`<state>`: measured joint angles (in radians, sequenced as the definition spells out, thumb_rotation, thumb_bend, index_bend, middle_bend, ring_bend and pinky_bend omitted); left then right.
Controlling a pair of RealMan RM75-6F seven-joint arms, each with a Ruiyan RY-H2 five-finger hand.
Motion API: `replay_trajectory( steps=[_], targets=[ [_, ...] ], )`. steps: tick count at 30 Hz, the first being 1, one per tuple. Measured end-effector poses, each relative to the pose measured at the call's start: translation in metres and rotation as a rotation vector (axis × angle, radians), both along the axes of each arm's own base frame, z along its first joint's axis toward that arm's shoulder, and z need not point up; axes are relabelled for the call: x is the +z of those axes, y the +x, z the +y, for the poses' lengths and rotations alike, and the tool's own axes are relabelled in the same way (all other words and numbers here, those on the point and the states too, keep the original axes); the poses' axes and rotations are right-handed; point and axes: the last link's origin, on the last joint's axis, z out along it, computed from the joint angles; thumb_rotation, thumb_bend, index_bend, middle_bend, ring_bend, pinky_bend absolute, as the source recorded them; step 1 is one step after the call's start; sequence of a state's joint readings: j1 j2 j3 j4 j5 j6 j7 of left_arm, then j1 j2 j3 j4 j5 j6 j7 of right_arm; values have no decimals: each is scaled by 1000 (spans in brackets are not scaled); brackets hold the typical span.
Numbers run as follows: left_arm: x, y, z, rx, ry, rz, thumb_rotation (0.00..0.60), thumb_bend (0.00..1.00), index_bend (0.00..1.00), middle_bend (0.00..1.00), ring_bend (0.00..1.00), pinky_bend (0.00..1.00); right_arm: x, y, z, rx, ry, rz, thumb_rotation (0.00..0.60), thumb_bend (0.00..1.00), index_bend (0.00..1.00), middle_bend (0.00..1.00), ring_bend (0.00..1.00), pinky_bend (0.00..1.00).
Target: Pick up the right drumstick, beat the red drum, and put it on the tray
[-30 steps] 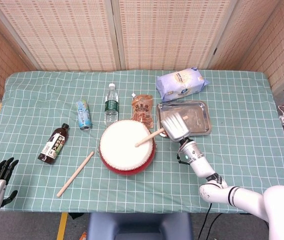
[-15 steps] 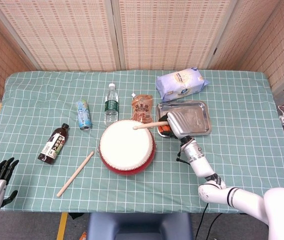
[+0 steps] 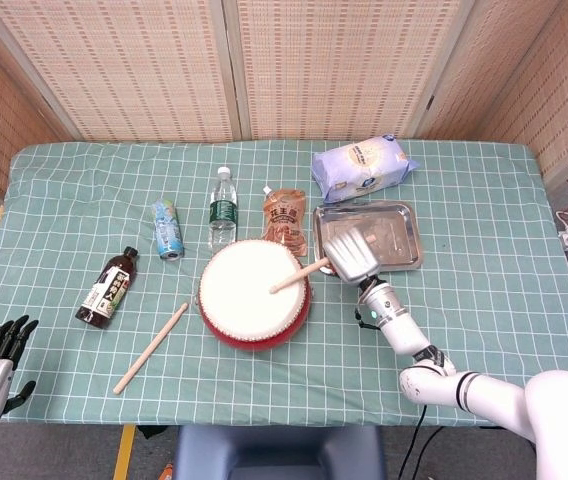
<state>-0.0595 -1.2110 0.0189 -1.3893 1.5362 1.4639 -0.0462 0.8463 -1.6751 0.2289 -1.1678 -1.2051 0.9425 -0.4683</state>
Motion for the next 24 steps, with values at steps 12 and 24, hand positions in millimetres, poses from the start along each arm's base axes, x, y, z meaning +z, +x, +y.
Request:
replay_trajectory(
  steps=[12,24],
  targets=[
    [0,2,-1,-4,-2,3,600,224,65,4,0,32,16,-17,-8,-183,32,-504,600,845,1000,1000,1000,1000],
    [2,5,-3,0,3,15,600,224,65,4,0,32,32,-82,-44,-379,14,-543,600,611,1000,996,922,916]
  ],
)
